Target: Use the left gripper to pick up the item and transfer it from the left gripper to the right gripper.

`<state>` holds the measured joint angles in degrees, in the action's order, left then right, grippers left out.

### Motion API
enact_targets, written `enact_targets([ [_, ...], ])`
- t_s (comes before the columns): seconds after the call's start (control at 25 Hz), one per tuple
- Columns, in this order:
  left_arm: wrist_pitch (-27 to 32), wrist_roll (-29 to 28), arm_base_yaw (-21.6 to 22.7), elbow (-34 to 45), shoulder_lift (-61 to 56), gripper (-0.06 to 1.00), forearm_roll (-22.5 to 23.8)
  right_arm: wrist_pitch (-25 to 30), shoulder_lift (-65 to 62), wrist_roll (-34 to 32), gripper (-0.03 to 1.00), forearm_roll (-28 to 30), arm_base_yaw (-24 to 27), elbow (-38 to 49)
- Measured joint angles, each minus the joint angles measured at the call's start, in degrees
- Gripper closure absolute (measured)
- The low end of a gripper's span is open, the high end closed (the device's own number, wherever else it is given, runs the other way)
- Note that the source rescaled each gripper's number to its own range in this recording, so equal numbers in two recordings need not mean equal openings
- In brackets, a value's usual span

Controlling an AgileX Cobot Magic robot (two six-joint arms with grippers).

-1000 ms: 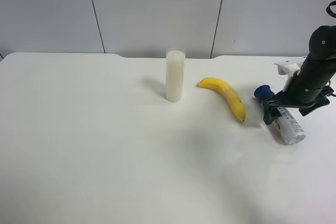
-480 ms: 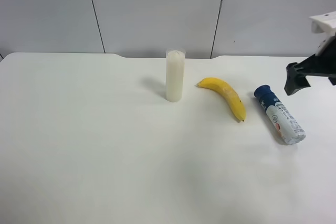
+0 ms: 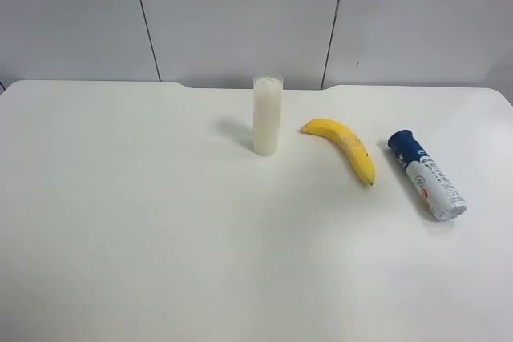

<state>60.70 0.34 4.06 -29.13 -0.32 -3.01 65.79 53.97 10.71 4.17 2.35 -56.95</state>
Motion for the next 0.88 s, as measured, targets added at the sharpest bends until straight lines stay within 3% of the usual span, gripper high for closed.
enact_targets([
  [0.32, 0.0, 0.0, 0.0, 0.0, 0.0, -0.05, 0.0, 3.68, -18.14, -0.05, -0.03, -3.2, 0.0, 1.43],
  [0.6, 0.0, 0.0, 0.0, 0.0, 0.0, -0.05, 0.0, 3.97, -35.06, -0.41, -0.03, -4.9, 0.0, 13.69],
  [0.88, 0.0, 0.0, 0.0, 0.0, 0.0, -0.05, 0.0, -2.81, -49.03, -5.49, -0.03, -4.9, 0.0, 25.25],
])
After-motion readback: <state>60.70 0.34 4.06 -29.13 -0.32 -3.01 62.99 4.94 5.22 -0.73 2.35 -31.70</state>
